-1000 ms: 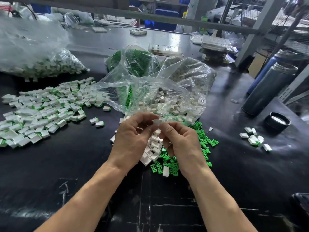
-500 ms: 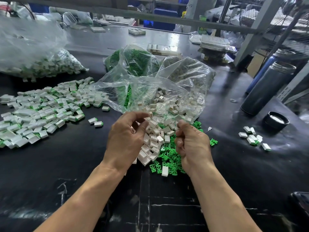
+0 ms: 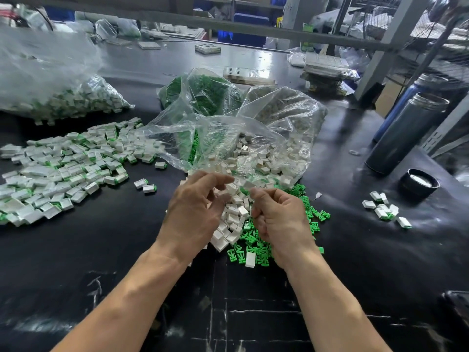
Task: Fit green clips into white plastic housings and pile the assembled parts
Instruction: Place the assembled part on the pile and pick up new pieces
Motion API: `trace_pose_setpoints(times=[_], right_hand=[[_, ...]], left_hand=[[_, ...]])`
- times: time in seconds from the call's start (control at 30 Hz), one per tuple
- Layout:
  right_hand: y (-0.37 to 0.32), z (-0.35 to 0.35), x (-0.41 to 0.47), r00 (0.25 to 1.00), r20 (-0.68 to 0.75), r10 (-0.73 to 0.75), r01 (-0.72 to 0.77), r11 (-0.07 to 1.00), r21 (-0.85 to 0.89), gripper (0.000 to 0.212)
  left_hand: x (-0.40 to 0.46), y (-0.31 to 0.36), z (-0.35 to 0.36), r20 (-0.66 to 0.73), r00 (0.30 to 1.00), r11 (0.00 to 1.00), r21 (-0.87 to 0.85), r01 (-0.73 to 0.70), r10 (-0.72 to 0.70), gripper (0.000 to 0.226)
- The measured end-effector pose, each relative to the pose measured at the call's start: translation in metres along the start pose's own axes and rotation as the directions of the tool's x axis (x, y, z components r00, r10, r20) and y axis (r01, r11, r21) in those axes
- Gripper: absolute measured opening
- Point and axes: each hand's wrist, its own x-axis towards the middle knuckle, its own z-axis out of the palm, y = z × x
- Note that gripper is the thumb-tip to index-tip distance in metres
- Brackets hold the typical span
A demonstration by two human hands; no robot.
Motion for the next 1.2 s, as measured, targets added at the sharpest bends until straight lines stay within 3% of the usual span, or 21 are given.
trace_pose_setpoints(times=[0.17, 0.4, 0.63, 0.73, 0.87, 1.2], right_hand=[[-0.003, 0.004, -0.006, 0.996, 0.086, -0.018, 0.034, 0.982, -0.185, 0.022], [-0.004, 0.006, -0.009, 0.994, 0.084, -0.064, 0.079, 0.981, -0.179, 0.022], [-0.001, 0.001, -0.005, 0.984, -0.042, -0.175, 0.143, 0.903, -0.405, 0.02], [-0.001, -0.001, -0.004, 0.978, -0.068, -0.198, 0.149, 0.885, -0.441, 0.021], [-0.001, -0.001, -0.004, 0.979, -0.076, -0.191, 0.137, 0.881, -0.453, 0.022], [0.0, -0.003, -0.001, 0.974, -0.104, -0.203, 0.133, 0.874, -0.467, 0.024]], left_hand=[[0.0, -0.002, 0.0, 0.063, 0.997, 0.997, 0.055, -0.049, 0.046, 0.03], [0.001, -0.002, -0.003, 0.036, 0.999, 0.996, 0.089, -0.031, 0.028, 0.014], [0.012, -0.024, -0.031, -0.196, 0.971, 0.964, 0.201, 0.174, -0.134, 0.02], [0.016, -0.04, -0.044, -0.285, 0.936, 0.87, 0.386, 0.308, -0.205, 0.018], [0.02, -0.054, -0.049, -0.29, 0.9, 0.736, 0.52, 0.434, -0.326, 0.019], [0.02, -0.061, -0.039, -0.268, 0.907, 0.755, 0.504, 0.418, -0.324, 0.021]])
